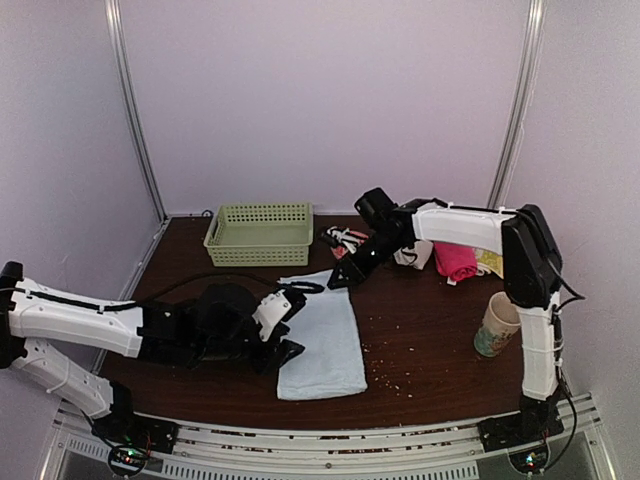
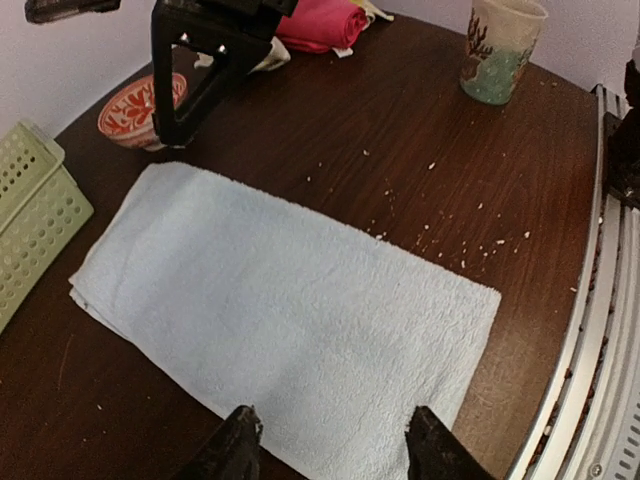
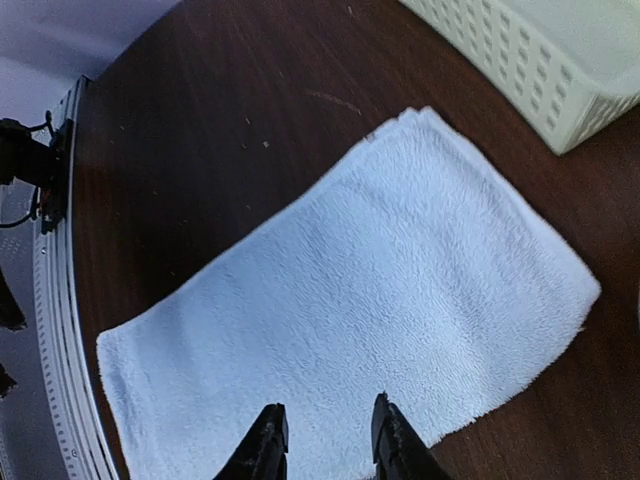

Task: Roll the towels
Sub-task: Smooth out the towel at the center of the board.

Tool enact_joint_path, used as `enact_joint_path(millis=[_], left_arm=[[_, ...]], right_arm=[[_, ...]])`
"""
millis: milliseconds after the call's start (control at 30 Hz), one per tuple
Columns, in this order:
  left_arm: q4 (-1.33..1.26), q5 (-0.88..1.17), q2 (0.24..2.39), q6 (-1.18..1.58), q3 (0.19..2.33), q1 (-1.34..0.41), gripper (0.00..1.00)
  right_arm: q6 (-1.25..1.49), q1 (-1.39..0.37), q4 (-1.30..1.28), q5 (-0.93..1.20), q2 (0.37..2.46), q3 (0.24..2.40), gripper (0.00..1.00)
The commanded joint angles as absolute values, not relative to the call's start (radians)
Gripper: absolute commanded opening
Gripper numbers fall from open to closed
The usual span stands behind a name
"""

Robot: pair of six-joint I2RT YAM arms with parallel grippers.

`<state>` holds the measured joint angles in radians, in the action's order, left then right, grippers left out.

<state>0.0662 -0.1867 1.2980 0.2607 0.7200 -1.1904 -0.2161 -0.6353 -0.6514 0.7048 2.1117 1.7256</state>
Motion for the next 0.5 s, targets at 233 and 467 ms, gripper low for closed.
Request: enact_joint_path(millis=[233, 467], left_arm=[[0.055, 0.005, 1.311, 0.056, 0.741, -1.191, 0.29], [-0.002, 0.054, 1.459, 0.013, 0.727, -1.259, 0.43]], right_arm=[[-0.168, -0.551, -0.516, 0.421, 1.612, 1.648, 0.55], [-0.21, -0.48, -0.648, 0.677, 1.609, 1.659, 1.0]])
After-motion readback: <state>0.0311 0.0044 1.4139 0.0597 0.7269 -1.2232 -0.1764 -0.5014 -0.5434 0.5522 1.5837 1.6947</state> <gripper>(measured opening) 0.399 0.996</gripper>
